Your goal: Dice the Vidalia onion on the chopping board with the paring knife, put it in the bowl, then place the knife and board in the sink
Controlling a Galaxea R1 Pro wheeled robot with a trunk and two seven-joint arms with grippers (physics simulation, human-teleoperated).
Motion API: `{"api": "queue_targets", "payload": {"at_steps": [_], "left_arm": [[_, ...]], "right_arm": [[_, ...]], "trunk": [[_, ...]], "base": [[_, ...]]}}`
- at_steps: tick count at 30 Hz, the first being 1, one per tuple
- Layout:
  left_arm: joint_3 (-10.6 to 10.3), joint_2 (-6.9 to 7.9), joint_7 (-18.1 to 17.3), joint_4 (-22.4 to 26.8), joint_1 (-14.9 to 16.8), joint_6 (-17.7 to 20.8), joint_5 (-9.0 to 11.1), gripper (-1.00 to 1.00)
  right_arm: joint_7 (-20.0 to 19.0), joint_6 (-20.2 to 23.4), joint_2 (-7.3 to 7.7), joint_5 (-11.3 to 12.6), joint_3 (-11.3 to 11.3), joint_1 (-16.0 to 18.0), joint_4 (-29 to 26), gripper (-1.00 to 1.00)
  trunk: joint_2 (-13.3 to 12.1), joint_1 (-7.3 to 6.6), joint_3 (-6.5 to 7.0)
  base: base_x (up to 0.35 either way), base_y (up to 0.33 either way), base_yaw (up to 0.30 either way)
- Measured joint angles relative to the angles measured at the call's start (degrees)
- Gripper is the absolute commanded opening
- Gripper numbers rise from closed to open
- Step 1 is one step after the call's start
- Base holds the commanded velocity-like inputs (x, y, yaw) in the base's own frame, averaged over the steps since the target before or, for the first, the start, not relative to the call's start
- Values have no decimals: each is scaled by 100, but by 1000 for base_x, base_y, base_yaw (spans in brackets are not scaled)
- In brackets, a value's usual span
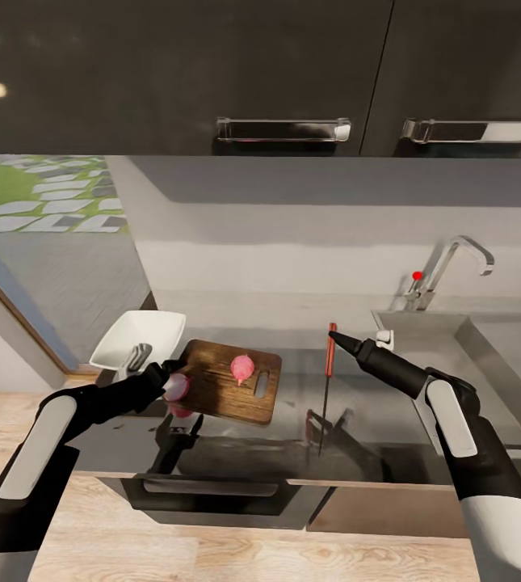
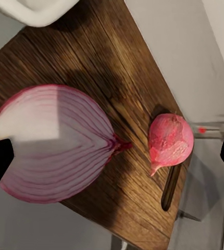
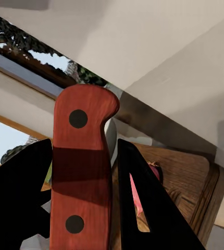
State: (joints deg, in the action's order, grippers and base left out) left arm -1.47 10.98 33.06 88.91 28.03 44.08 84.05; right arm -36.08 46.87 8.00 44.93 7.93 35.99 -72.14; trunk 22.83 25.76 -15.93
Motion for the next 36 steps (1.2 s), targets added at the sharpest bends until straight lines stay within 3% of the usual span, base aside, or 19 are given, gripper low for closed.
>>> {"api": "queue_targets", "payload": {"at_steps": [17,27,36], "left_arm": [[-6,-3,0,-35,12,0,-1,100],[-7,-13,-4,-84,35,-7,10,100],[-6,-14,0,-90,47,0,4,100]], "right_arm": [[0,9,9,2,9,-7,-38,-100],[0,18,10,11,11,-63,-64,-100],[0,18,9,11,9,-70,-129,-100]], "trunk": [[0,0,0],[1,-1,0],[0,0,0]], "base": [[0,0,-44],[0,0,-228],[0,0,-57]]}}
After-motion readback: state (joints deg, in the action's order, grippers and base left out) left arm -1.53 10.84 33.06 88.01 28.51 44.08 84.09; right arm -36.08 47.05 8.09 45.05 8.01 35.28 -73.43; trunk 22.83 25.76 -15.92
